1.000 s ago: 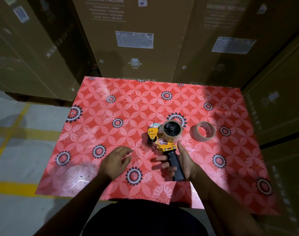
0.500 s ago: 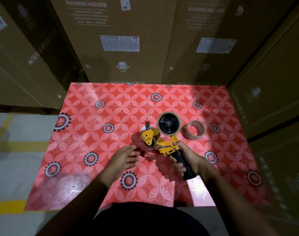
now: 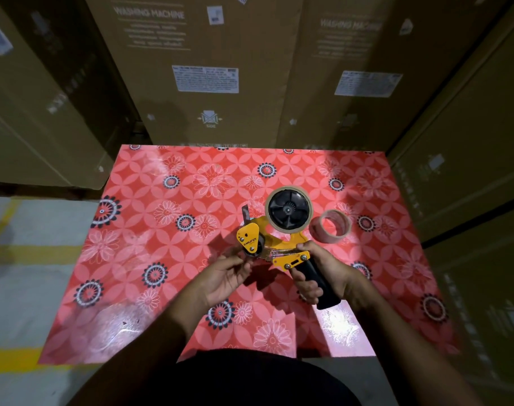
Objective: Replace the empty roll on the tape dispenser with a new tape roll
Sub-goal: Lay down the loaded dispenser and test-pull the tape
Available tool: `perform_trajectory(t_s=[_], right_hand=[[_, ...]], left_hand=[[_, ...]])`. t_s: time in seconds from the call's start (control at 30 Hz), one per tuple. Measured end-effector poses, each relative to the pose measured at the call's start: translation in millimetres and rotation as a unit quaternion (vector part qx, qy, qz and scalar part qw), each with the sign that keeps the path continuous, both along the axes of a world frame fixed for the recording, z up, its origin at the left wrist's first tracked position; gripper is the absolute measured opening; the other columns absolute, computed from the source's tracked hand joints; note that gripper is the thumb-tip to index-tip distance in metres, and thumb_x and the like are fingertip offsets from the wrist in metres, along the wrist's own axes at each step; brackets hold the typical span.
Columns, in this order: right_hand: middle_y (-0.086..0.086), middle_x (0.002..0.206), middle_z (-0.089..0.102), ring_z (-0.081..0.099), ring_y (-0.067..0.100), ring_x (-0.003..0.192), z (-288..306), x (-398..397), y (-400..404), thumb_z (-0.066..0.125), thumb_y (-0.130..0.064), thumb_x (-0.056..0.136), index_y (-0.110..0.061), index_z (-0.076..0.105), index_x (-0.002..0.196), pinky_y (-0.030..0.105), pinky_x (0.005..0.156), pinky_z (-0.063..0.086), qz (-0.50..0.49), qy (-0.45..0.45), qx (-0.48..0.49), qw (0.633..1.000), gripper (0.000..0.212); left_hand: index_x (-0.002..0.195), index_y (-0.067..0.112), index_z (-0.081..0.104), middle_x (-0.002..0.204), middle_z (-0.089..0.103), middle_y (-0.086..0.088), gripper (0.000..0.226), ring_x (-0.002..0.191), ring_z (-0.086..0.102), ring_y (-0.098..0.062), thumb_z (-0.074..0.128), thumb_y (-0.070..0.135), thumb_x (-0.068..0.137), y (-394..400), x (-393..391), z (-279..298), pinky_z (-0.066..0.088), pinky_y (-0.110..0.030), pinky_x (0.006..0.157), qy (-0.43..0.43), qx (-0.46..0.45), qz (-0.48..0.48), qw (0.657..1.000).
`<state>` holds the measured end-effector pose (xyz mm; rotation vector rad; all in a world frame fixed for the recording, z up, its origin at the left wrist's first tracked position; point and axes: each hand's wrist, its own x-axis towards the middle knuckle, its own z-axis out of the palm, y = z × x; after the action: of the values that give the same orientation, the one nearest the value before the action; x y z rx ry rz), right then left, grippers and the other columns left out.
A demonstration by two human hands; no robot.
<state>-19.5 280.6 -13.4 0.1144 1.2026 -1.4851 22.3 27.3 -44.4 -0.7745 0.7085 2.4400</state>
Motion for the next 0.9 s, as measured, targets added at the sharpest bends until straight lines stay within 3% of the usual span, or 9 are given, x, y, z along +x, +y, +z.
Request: perform_trajectory(t_s=[0.13,0.3,0.47,0.57,0.7,0.9], right_hand=[[0.002,0.046,0.038,0.034,0.016,0.034,-3,-1,3,0.056,-0.071,0.074,-0.011,0.046,0.069,0.029,0.047,0.030,0.002,-0.008,-0.004,1.000,0.061],[0.002,0.047,0.037,0.035,0.016,0.035,-4,-2,2,0.055,-0.070,0.075,-0.010,0.046,0.070,0.029,0.048,0.030,0.004,0.001,0.001,1.000,0.060],[0.002,0.046,0.036,0.033,0.017,0.033,-4,-3,-3,0.059,-0.071,0.068,-0.011,0.047,0.067,0.032,0.049,0.025,0.010,0.012,0.023,1.000,0.061],[0.001,0.045,0.035,0.032,0.016,0.033,-4,-2,-6,0.063,-0.072,0.064,-0.012,0.047,0.066,0.028,0.046,0.028,0.015,0.011,0.045,0.999,0.062],[0.000,0.044,0.035,0.030,0.014,0.032,-5,1,-15,0.065,-0.070,0.061,-0.013,0.047,0.064,0.024,0.042,0.029,0.030,0.008,0.060,0.998,0.060],[-0.001,0.045,0.035,0.030,0.013,0.034,-11,-1,-18,0.067,-0.071,0.061,-0.014,0.047,0.063,0.031,0.046,0.020,0.050,0.017,0.080,0.995,0.060]], left_hand=[[0.096,0.000,0.051,0.083,0.069,-0.025,0.025,0.065,0.073,-0.023,0.041,-0.021,0.087,-5,4,5,0.061,-0.023,0.059,0.009,-0.044,-0.015,0.999],[0.082,-0.009,0.061,0.097,0.065,-0.030,0.005,0.075,0.074,-0.024,0.062,-0.012,0.078,-16,4,-2,0.062,-0.023,0.065,-0.023,-0.083,-0.063,0.994],[0.085,-0.018,0.071,0.092,0.070,-0.032,0.013,0.080,0.076,-0.028,0.066,-0.010,0.077,-24,8,-5,0.062,-0.024,0.066,-0.065,-0.087,-0.085,0.990],[0.091,-0.016,0.065,0.085,0.071,-0.029,0.009,0.073,0.076,-0.028,0.059,-0.011,0.087,-27,8,-2,0.062,-0.026,0.060,-0.097,-0.102,-0.055,0.989],[0.095,0.000,0.056,0.063,0.069,-0.014,0.009,0.048,0.068,-0.015,0.049,-0.004,0.099,-33,3,0,0.056,-0.022,0.044,-0.118,-0.166,-0.046,0.978],[0.106,-0.010,0.062,0.061,0.063,-0.016,0.015,0.041,0.056,-0.011,0.054,-0.011,0.093,-52,-4,6,0.049,-0.017,0.039,-0.044,-0.300,-0.084,0.949]])
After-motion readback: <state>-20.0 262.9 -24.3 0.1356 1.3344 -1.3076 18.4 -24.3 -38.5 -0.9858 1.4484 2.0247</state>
